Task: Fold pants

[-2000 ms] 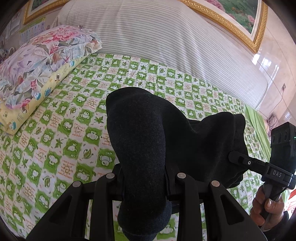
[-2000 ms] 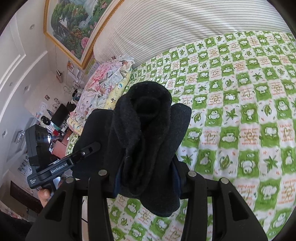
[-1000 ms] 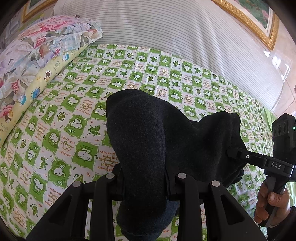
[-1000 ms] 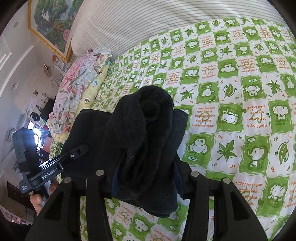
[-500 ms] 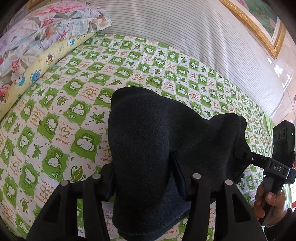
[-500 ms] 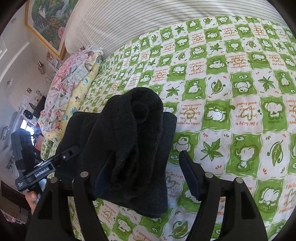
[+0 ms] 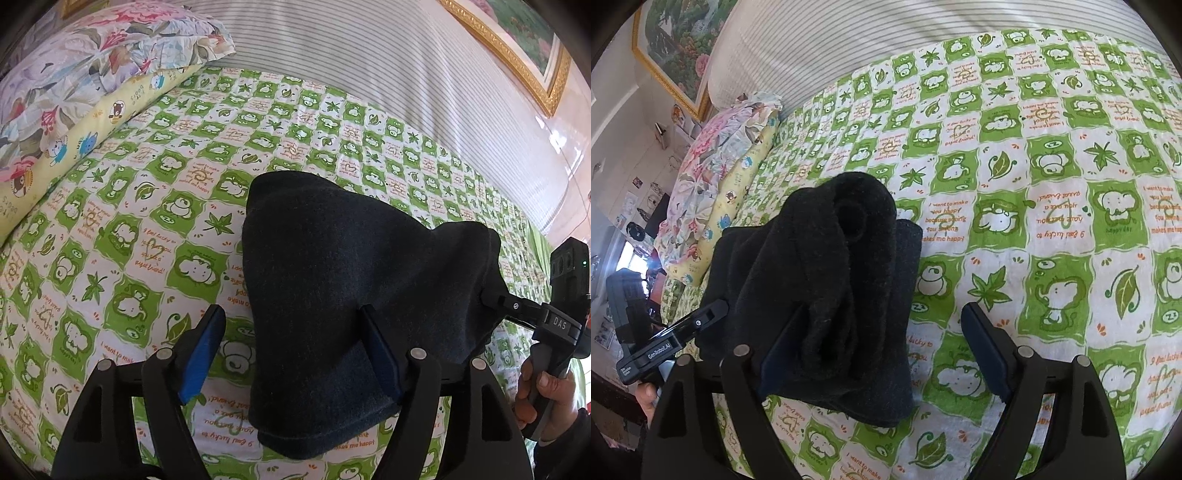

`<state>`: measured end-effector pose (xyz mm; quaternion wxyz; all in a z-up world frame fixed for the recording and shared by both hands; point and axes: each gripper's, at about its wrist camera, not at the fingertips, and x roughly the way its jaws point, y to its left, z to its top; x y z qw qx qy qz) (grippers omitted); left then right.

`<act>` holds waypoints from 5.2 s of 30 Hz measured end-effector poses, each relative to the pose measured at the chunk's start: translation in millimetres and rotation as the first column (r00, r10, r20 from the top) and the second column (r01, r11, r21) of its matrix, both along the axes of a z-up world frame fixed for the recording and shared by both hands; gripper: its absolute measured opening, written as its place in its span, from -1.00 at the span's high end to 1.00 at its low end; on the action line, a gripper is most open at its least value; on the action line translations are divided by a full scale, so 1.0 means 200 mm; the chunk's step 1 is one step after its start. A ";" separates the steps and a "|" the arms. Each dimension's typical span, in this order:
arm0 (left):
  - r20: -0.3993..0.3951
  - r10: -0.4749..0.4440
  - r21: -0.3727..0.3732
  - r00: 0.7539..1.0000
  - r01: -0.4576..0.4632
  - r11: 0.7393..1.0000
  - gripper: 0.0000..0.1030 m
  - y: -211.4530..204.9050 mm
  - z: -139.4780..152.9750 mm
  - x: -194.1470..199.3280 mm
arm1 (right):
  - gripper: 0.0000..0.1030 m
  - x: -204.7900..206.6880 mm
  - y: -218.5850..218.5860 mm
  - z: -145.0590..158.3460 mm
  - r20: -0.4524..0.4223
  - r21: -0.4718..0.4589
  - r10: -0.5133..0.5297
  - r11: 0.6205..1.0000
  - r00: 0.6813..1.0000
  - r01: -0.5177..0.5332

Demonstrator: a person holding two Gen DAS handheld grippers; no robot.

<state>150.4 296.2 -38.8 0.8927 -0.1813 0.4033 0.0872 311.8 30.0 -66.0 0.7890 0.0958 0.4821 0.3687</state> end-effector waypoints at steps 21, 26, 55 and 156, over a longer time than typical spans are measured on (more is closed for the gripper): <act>-0.007 0.014 0.274 1.000 -0.012 0.962 -0.57 -0.14 0.10 -0.21 | -0.67 -0.32 0.01 0.23 0.196 -0.099 0.092 0.992 0.976 -0.073; -0.005 0.010 0.341 1.000 -0.007 0.940 -0.58 -0.16 0.13 -0.24 | -0.69 -0.39 0.04 0.27 0.245 -0.108 0.144 0.987 0.959 -0.121; -0.001 -0.037 0.391 0.999 0.034 0.920 -0.64 -0.18 0.10 -0.27 | -0.70 -0.47 0.17 0.21 0.324 -0.305 0.286 0.934 0.902 -0.187; -0.030 -0.087 0.418 0.996 0.091 0.904 -0.64 -0.24 0.13 -0.15 | -0.70 -0.42 0.14 0.20 0.285 -0.248 0.244 0.953 0.927 -0.175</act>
